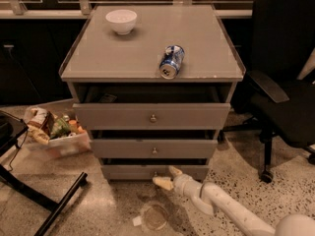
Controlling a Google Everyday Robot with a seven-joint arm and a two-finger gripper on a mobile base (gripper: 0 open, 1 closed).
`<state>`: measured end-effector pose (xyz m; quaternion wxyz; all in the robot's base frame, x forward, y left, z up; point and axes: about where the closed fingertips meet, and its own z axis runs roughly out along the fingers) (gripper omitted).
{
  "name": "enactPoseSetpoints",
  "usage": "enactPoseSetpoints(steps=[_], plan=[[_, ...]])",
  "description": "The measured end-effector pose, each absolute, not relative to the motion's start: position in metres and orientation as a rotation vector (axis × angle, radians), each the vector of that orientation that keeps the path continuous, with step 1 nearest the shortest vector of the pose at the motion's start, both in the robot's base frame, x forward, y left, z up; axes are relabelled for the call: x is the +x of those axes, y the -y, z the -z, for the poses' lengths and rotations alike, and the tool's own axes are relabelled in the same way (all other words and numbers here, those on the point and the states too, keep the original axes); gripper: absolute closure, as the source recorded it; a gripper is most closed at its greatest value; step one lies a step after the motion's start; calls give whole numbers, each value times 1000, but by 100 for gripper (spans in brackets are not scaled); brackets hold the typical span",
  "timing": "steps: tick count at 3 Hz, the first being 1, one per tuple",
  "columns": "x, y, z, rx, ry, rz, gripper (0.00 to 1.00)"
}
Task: Open bottom drawer
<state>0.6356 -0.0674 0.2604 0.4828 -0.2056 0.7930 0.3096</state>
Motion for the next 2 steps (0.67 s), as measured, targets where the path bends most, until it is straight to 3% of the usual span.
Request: enactPoseSetpoints(steps=[2], plan=[[706,74,-235,-457,-1888,-671,76]])
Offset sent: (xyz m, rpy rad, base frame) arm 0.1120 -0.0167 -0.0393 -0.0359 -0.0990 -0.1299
